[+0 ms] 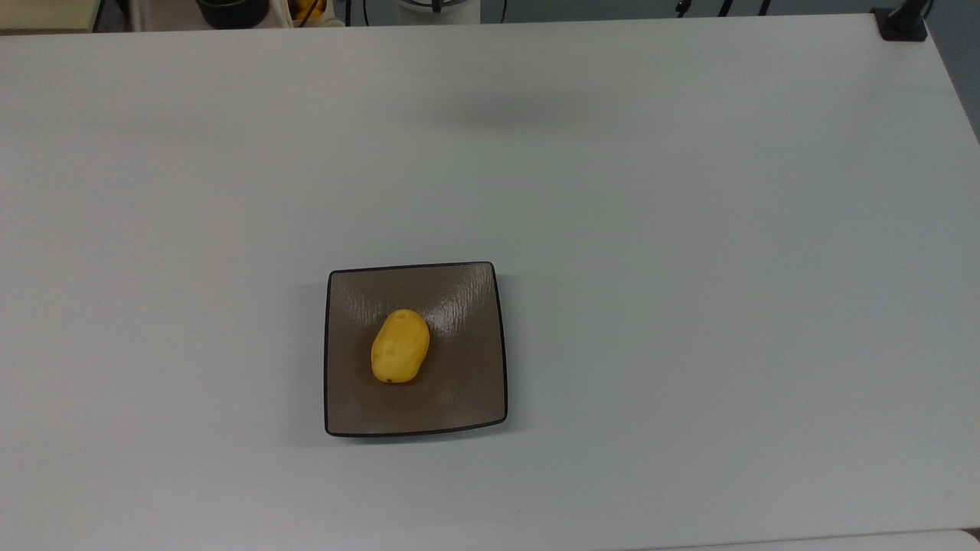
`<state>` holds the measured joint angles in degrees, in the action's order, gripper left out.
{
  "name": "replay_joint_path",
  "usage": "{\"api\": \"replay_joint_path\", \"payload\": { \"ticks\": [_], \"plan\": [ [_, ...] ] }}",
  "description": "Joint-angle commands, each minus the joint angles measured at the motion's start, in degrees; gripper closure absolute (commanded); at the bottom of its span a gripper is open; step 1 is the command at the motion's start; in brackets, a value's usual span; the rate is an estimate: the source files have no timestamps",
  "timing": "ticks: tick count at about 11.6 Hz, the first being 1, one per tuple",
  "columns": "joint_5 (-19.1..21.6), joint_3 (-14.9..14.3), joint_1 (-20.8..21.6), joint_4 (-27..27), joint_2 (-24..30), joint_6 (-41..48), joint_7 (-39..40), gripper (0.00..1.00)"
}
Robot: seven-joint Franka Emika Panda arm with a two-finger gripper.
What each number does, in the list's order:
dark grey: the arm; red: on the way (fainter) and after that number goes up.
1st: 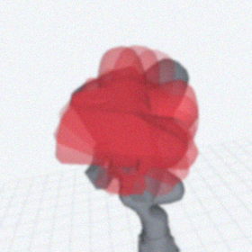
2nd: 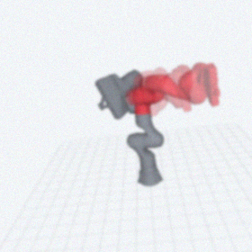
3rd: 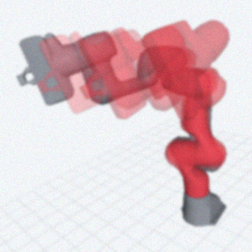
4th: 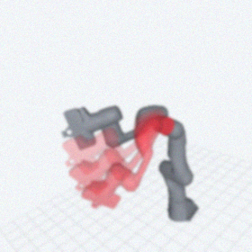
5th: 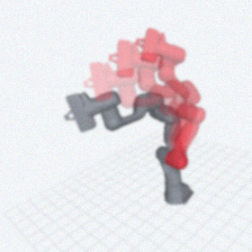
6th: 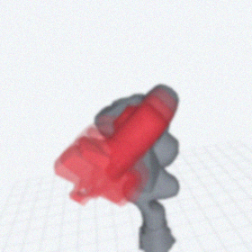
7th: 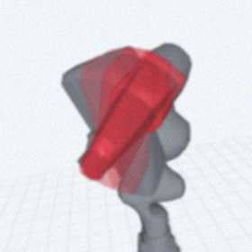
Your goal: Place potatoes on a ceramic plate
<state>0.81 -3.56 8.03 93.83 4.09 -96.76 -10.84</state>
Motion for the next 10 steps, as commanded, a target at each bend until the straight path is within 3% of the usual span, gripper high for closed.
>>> {"api": "replay_joint_path", "payload": {
  "ticks": [1, 5, 10],
  "plan": [
    [2.62, 3.38, -3.38, 3.37, 2.59, 1.93, 0.46, 0.0],
    [2.53, 3.29, -3.29, 3.65, -0.22, -4.3, 11.69, 0.0],
    [2.53, 3.2, -2.94, 3.73, -0.4, -3.96, 12.68, 0.0]
  ]
}}
